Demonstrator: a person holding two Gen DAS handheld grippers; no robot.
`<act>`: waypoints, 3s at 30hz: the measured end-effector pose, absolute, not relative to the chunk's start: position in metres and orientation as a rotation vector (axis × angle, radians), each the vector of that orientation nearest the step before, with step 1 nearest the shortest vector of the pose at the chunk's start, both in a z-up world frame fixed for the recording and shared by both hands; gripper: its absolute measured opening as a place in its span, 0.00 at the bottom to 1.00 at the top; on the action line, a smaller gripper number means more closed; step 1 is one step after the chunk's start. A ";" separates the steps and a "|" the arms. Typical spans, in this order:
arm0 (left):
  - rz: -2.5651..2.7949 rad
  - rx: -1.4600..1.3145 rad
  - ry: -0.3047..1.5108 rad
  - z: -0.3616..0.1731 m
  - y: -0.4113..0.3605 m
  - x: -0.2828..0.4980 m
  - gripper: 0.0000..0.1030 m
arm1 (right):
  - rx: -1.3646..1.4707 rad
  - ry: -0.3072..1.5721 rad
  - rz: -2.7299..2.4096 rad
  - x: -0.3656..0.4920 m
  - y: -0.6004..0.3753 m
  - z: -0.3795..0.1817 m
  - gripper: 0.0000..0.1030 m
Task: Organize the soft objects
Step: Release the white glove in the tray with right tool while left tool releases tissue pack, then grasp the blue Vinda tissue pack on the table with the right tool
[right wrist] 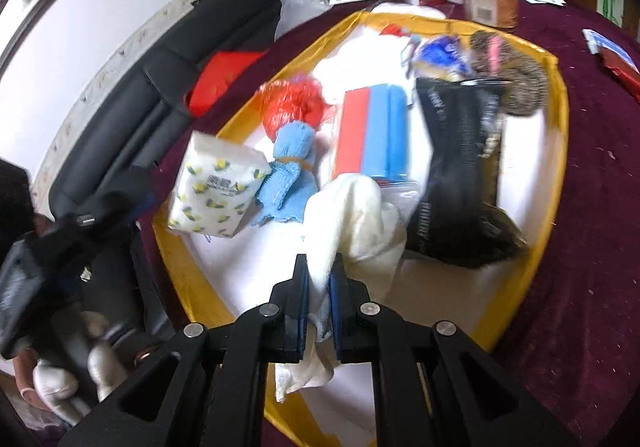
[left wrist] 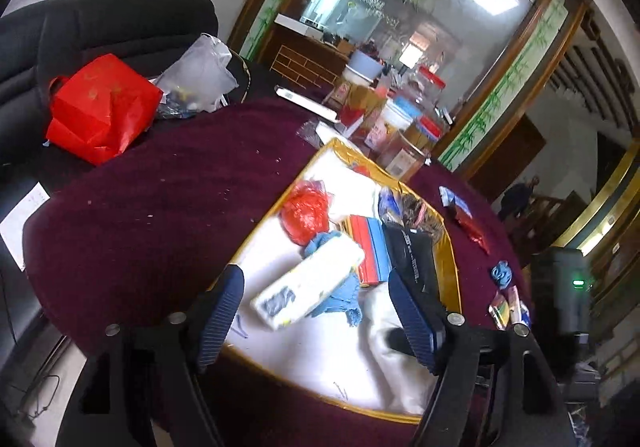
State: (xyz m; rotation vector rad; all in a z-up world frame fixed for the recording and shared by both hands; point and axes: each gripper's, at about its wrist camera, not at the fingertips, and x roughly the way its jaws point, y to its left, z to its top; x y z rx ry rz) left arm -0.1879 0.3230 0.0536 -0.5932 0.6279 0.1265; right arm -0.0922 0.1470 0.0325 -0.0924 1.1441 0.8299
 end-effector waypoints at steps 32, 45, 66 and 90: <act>0.037 -0.691 0.637 0.055 0.345 -0.150 0.82 | 0.159 0.953 0.700 -0.062 0.040 0.077 0.59; 0.067 -0.410 0.573 0.075 0.282 -0.183 0.84 | 0.188 0.901 0.538 -0.060 -0.033 0.070 0.62; -0.288 -0.259 0.740 0.071 0.134 -0.162 0.88 | 0.474 0.880 0.034 -0.021 -0.287 0.052 0.65; -0.403 -0.243 0.900 0.079 0.051 -0.087 0.88 | 0.361 0.916 -0.054 0.038 -0.282 0.027 0.50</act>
